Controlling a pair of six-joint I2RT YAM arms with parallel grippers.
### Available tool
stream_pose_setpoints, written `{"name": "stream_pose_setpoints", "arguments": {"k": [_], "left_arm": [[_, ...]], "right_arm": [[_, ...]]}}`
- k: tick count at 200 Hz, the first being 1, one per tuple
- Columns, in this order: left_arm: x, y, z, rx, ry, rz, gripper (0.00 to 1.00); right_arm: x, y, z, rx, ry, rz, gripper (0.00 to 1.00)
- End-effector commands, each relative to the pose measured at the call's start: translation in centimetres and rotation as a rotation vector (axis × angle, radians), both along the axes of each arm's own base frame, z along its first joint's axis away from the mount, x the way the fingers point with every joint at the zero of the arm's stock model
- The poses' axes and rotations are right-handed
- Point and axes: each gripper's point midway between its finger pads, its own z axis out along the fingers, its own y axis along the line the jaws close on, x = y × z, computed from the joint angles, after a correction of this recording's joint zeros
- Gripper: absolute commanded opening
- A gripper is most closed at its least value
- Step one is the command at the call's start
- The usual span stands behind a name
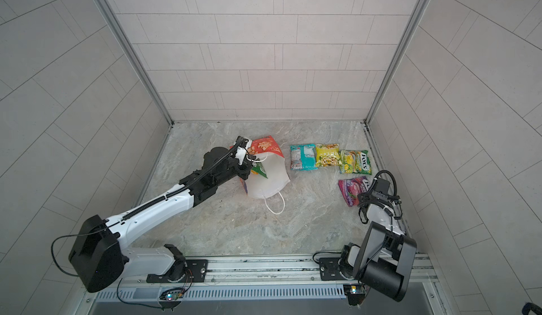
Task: Take the snacks out of the paper bag
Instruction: Rotate the snack at the middle-right of the table.
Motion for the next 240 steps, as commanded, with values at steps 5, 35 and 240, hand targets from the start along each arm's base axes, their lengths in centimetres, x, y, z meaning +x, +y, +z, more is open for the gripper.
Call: {"name": "stream_pose_setpoints", "arguments": {"k": [5,35,240], "left_arm": [[0.2,-0.1,0.9,-0.032,-0.024,0.001,0.00],[0.1,0.1,0.9,-0.033,-0.028,0.006,0.00],[1.0,-0.2,-0.6,-0.006,0.000,0.024,0.00]], "right_arm": [[0.6,0.6,3.3,0.011,-0.030,0.039,0.00],[5.2,4.0,6.3,-0.013,-0.170,0.277,0.00],[7.1,8.5,0.6,-0.278,0.405,0.811,0.00]]}}
